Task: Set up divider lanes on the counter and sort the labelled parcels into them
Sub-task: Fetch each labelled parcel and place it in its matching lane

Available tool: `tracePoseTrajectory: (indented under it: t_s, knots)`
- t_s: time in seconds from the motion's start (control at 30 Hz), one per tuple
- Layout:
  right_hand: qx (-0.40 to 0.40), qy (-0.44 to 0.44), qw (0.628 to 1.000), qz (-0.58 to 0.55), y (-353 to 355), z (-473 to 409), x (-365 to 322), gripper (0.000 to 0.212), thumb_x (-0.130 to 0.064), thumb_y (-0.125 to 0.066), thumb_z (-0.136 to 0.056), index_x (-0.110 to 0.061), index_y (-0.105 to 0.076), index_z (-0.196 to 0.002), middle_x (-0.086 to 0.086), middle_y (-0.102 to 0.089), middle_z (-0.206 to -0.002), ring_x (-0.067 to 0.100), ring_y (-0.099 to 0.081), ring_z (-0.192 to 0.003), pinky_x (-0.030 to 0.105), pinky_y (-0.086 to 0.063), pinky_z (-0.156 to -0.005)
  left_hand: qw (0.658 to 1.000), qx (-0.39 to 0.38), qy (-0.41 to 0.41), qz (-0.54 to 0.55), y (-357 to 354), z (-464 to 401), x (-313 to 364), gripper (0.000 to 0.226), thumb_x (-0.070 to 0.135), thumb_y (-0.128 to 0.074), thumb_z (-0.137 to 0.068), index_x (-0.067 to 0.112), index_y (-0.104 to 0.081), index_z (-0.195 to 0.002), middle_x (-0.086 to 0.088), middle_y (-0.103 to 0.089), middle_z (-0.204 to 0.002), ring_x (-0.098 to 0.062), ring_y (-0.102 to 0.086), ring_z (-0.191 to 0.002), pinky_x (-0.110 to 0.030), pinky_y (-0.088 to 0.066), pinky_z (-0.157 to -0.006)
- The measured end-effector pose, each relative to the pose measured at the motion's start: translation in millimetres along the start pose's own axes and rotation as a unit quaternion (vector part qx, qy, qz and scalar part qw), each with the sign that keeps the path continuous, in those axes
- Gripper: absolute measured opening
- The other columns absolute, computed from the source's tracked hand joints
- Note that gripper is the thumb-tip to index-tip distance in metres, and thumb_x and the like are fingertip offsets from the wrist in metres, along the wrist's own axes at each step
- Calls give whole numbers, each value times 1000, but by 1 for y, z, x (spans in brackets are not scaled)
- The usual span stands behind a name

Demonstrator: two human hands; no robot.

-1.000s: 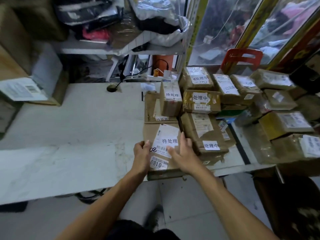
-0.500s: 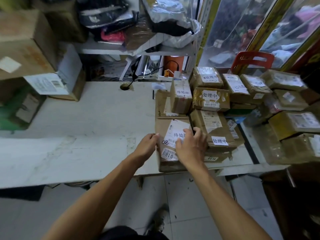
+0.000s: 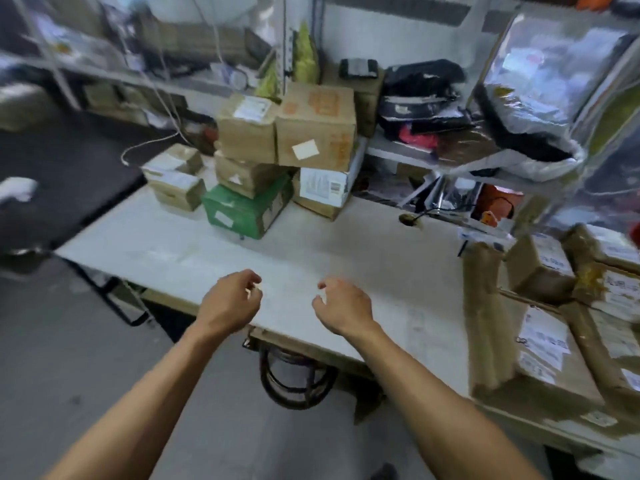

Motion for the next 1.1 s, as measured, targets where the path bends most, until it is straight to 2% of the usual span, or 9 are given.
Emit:
tracePoseTrajectory:
  t_s: [0.07,0.17,0.3,0.4,0.6,0.93,1.1]
  knots:
    - [-9,33,999,38,-17,-13,-52,38,-33,-51,-98,-20,-60,-132,5,-62,-133,29,-56,-121,36,-45,-97,997,36,47,-51,50,6,-61,32,25,-54,-96,20,-66,-125,-1,-70,-119,-23,-65,-107,-37,-53,-88]
    - [-17,76,995,69,-37,-31,-119,38,-29,-51,-97,-18,-61,-132,5,-62,-129,29,-56,-119,36,-45,-95,989,74,104,-69,108,16,-126,36,23,-51,-96,18,-66,-127,-3,-68,-125,-23,-65,-110,-37,-52,-88]
    - [-23,126,988,92,-57,-59,-187,36,-29,-50,-96,-18,-61,-128,4,-62,-125,29,-58,-114,34,-42,-82,983,100,131,-83,147,9,-169,34,23,-48,-95,22,-68,-122,3,-71,-119,-20,-65,-109,-33,-50,-78]
    - [-36,150,982,105,-70,-88,-223,35,-29,-49,-96,-18,-61,-127,4,-63,-123,28,-58,-113,34,-40,-81,982,94,134,-90,158,-10,-191,34,25,-48,-95,25,-66,-124,6,-70,-117,-18,-64,-106,-31,-46,-75]
    - [-41,174,976,126,-96,-174,-273,33,-29,-48,-93,-16,-64,-119,4,-67,-117,29,-62,-105,37,-52,-83,981,78,125,-125,173,-83,-232,36,26,-49,-95,24,-63,-129,3,-64,-124,-19,-61,-113,-36,-49,-86]
    - [-53,149,981,112,-100,-321,-318,34,-33,-50,-96,-17,-62,-124,6,-63,-120,30,-59,-111,38,-47,-88,987,49,88,-129,192,-253,-255,33,28,-50,-96,25,-63,-127,4,-63,-125,-19,-57,-119,-35,-48,-91]
    - [-97,144,984,43,-113,-372,-336,47,-38,-57,-92,-19,-49,-135,5,-60,-129,30,-54,-118,41,-50,-92,988,19,84,-129,194,-320,-274,33,28,-51,-95,25,-64,-126,4,-63,-125,-19,-57,-118,-34,-47,-88]
Point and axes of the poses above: each hand's wrist, its own z-axis away from the middle knuckle, its own y-axis out of the back of the hand, x = y × z, the point moved 8 cm from there along -z, towards the middle knuckle
